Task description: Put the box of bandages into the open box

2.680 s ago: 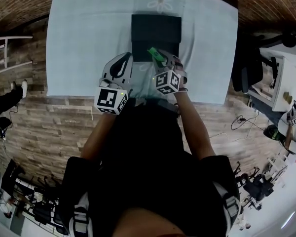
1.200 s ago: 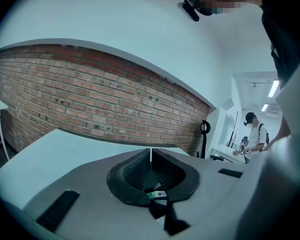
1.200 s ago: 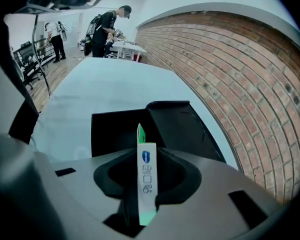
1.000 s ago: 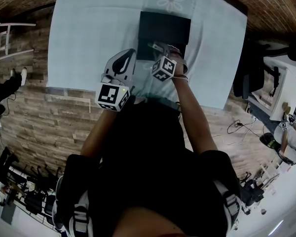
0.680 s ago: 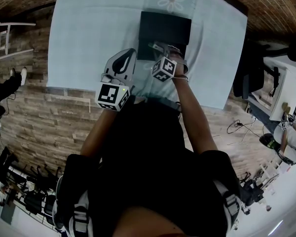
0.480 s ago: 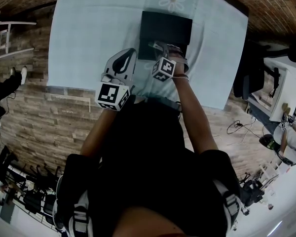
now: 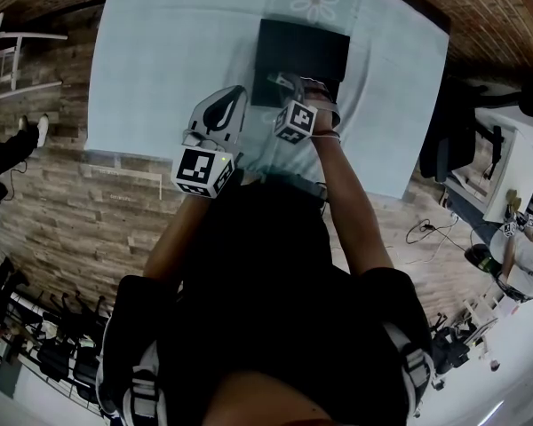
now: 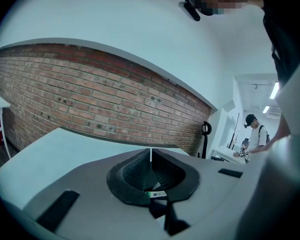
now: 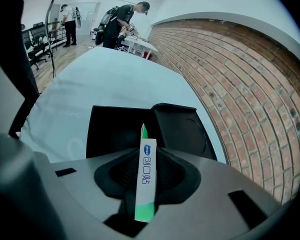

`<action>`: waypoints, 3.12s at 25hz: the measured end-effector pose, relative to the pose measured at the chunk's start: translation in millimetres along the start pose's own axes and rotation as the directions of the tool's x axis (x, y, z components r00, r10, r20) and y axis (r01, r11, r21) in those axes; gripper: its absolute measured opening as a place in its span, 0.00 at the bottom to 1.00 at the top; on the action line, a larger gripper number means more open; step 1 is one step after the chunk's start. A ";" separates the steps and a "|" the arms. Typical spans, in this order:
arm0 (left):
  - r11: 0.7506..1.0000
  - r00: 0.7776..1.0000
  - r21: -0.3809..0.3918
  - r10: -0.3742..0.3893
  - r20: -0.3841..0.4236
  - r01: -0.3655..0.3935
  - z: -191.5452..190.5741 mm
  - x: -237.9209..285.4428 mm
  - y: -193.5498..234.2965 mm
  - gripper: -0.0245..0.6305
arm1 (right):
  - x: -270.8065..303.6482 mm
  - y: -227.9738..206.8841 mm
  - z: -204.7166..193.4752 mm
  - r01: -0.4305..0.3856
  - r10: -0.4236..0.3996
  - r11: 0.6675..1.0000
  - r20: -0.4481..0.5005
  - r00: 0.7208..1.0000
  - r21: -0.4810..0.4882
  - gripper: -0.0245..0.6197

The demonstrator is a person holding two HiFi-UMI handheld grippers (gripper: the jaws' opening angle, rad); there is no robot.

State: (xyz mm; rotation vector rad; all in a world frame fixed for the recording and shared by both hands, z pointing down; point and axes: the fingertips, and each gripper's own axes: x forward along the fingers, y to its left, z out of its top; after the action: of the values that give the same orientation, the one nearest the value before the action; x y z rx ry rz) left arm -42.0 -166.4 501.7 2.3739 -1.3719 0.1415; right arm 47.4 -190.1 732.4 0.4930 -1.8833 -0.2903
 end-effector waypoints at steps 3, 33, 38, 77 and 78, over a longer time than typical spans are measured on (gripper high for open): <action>1.000 1.000 -0.002 0.002 0.001 -0.002 -0.4 0.4 -0.4 0.10 | 1.8 2.5 -2.5 -0.018 0.018 1.000 -0.010 1.000 0.000 0.24; 1.000 0.999 0.003 -0.026 0.031 0.026 5.9 -11.6 -11.0 0.10 | -23.6 20.9 -0.7 -0.078 0.076 0.988 0.024 0.997 0.132 0.26; 0.999 0.999 0.009 -0.032 0.040 0.032 8.7 -16.9 -13.8 0.10 | -39.5 13.0 4.4 -0.071 0.052 0.961 0.077 0.996 0.268 0.25; 0.985 0.983 0.077 -0.159 0.092 0.152 22.8 -55.8 -59.9 0.10 | -273.2 -38.2 57.1 -0.082 -0.570 0.403 0.321 0.756 0.911 0.08; 0.985 0.983 0.079 -0.161 0.092 0.154 22.8 -55.7 -60.4 0.10 | -274.5 -37.2 57.5 -0.081 -0.573 0.404 0.321 0.754 0.911 0.08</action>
State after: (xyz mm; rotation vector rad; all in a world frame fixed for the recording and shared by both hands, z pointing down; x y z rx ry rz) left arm -21.8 -103.3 448.1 2.5683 -1.2334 0.0304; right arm 83.5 -96.4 467.9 1.6389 -2.5046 0.5099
